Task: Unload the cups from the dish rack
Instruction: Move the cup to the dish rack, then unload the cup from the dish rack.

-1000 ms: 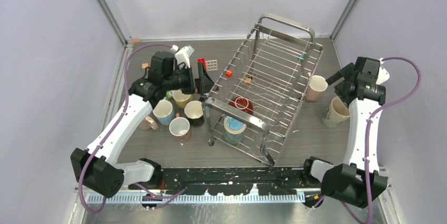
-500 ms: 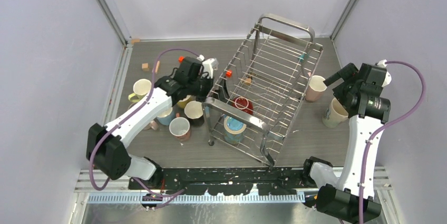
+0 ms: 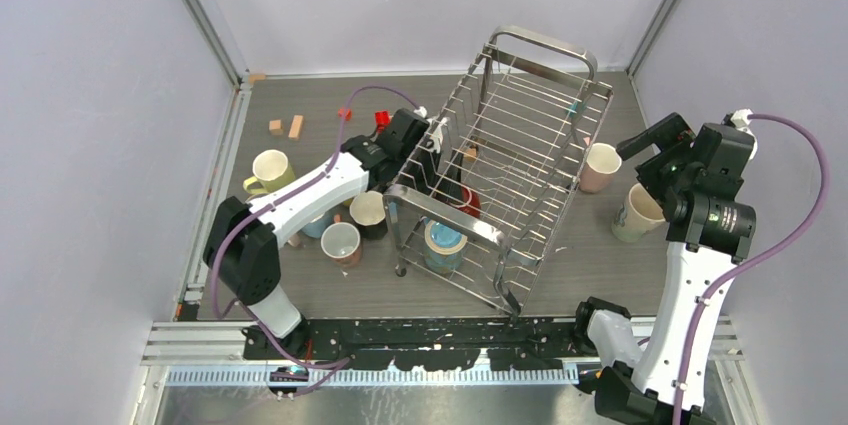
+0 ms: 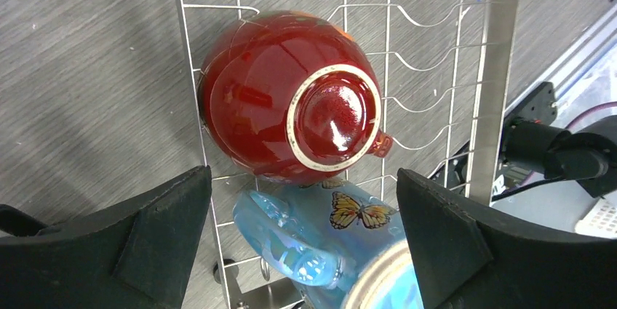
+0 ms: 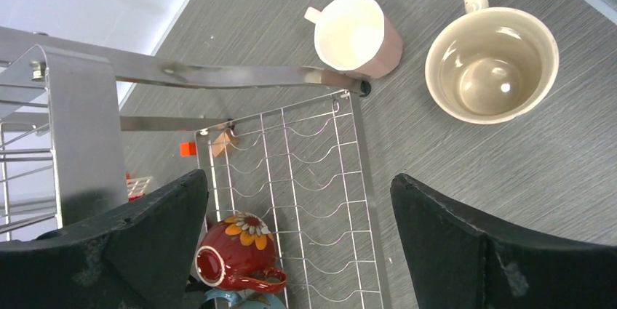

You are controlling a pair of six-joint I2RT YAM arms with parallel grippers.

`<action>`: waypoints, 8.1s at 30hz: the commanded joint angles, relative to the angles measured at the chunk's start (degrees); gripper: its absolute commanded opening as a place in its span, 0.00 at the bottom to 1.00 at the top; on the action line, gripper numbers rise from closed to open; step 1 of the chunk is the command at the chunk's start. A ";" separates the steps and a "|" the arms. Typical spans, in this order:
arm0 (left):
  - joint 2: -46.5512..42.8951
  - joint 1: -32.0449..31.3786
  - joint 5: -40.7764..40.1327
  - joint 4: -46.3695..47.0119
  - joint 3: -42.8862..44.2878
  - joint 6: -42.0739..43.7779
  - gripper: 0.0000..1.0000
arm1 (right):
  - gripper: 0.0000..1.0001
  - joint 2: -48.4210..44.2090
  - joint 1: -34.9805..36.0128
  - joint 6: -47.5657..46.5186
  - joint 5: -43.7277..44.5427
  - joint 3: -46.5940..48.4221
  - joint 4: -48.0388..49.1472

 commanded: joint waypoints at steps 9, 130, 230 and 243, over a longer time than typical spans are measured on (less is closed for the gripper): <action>-0.50 -2.29 -2.27 0.93 -0.68 -0.24 1.00 | 1.00 -4.79 0.28 1.47 -3.50 -2.86 -2.13; 20.51 -3.91 20.64 25.00 9.27 -23.74 0.41 | 0.46 -13.67 47.51 7.42 14.96 -58.94 49.89; 1.88 7.91 16.75 31.59 -6.52 -23.04 0.43 | 0.01 -24.68 50.97 5.35 18.06 -51.46 50.09; -1.81 12.46 14.88 31.16 -6.74 -23.13 0.45 | 0.01 -34.01 50.99 5.34 22.84 -45.00 34.36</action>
